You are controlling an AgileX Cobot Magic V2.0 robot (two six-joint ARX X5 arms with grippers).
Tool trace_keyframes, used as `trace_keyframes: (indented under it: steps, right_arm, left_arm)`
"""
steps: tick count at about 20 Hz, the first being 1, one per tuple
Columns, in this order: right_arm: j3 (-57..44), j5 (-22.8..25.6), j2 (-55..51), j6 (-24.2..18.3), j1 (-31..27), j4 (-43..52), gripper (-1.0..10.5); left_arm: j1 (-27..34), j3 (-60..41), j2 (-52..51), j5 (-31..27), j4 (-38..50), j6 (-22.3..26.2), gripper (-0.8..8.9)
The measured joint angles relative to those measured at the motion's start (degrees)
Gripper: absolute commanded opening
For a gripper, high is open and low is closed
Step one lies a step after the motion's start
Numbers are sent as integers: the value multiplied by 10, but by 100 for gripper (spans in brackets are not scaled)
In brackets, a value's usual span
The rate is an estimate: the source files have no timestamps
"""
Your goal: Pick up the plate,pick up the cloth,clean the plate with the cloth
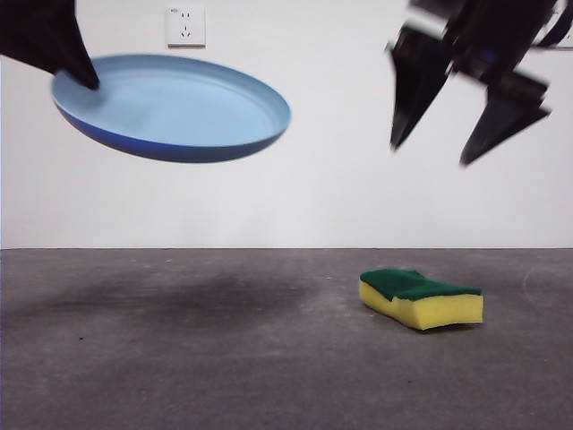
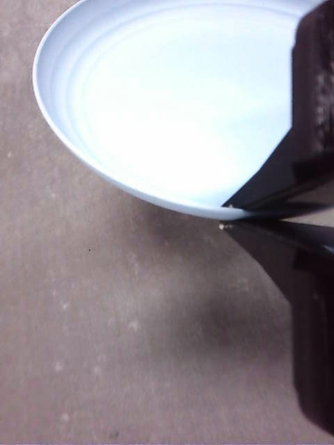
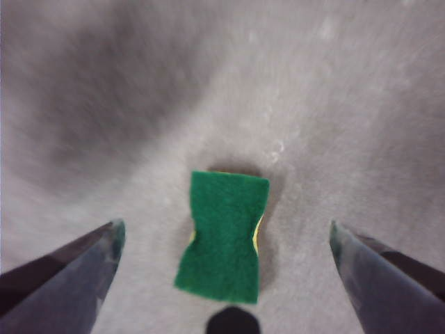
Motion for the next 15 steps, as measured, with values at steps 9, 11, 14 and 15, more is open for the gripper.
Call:
trace_keyframes:
  steps: [9,11,14,15]
  right_arm:
    - [1,6,170,-12,25,1,493]
    - [1,6,189,-12,25,2,453]
    - [1,5,197,-12,25,5,368]
    - [1,5,197,-12,25,5,367]
  left_arm:
    - [0,0,-25,-21,-67,23,-8]
    - [0,0,-25,-25,-76,25,-8]
    - [0,0,-25,-25,-80,25,-8]
    - [0,0,-25,-25,-80,25,-8]
